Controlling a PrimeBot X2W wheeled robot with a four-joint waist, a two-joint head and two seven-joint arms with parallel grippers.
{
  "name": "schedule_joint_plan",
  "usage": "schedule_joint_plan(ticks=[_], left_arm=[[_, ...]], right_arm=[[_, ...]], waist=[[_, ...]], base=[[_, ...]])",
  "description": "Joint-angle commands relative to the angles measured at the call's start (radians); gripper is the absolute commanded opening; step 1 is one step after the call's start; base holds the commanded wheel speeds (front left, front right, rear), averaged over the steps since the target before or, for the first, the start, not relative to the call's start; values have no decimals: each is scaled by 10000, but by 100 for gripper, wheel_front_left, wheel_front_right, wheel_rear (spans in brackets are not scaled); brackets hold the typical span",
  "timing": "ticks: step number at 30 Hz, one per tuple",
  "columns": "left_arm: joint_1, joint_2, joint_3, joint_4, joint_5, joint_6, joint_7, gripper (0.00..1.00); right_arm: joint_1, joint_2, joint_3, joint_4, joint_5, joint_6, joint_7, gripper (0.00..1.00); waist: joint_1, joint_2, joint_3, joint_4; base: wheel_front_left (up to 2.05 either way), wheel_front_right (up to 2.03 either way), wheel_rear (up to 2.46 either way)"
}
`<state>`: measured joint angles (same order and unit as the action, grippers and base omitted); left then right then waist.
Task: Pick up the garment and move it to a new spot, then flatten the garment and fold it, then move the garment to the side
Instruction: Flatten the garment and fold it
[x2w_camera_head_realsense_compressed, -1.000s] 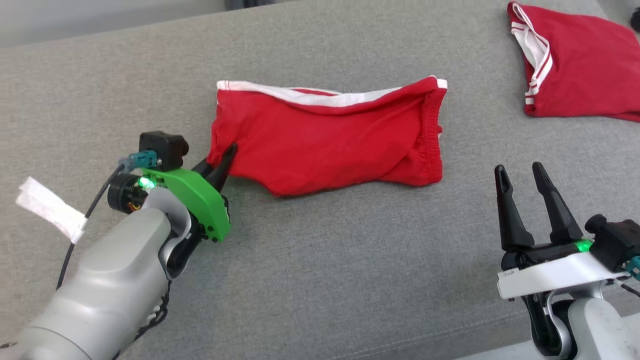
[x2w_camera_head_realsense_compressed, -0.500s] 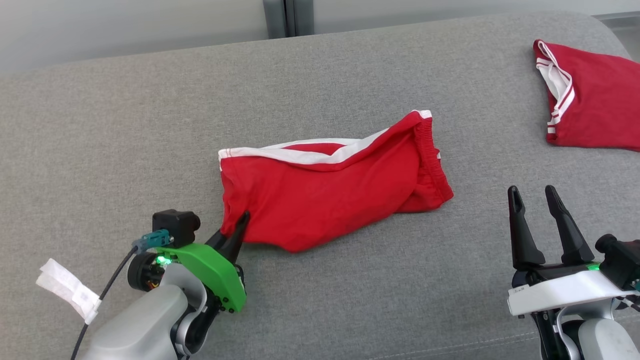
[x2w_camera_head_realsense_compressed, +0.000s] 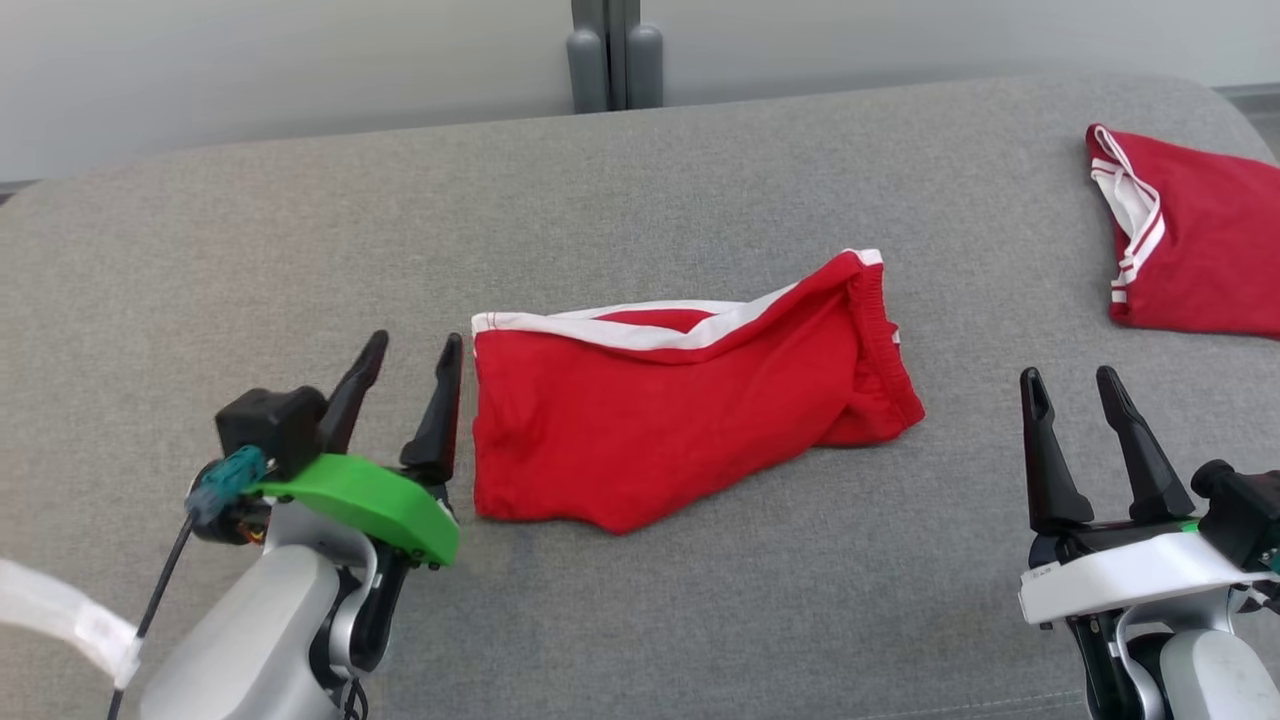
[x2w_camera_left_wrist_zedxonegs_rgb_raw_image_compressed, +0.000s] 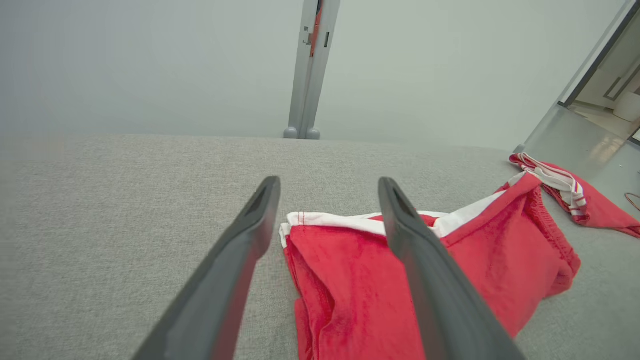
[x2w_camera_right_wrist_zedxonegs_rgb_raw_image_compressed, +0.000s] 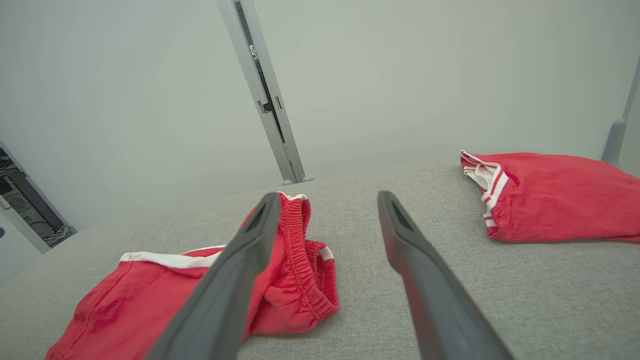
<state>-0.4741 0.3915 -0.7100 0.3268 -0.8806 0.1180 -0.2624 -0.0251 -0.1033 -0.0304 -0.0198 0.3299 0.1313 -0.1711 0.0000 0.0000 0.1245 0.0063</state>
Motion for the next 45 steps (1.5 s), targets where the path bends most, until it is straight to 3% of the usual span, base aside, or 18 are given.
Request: schedule_joint_plan(ticks=[1, 13, 21, 31, 45], left_arm=[[410, -82, 416, -168, 369, 23, -26, 100], [2674, -882, 3906, -1641, 3086, -293, -29, 100], [4052, -1189, 5314, -2285, 4196, -687, -28, 100], [5336, -1618, 5968, -2456, 5289, -1110, -28, 100], [5339, -2023, 6317, -2248, 6031, -1872, -29, 100]], right_arm=[[-22, 23, -31, 34, -104, -15, 15, 100], [218, -6, -277, 120, -370, -15, 46, 100], [515, 48, -345, 216, -467, -15, 38, 100], [1102, -220, -178, 157, -554, -15, 72, 100], [1395, -217, 67, -85, -844, -15, 227, 100]], waist=[[0, 0, -207, 141], [0, 0, -893, 535], [0, 0, -1284, 626], [0, 0, -1519, 587], [0, 0, -1797, 650]], base=[[0, 0, 0], [0, 0, 0], [0, 0, 0], [0, 0, 0], [0, 0, 0]])
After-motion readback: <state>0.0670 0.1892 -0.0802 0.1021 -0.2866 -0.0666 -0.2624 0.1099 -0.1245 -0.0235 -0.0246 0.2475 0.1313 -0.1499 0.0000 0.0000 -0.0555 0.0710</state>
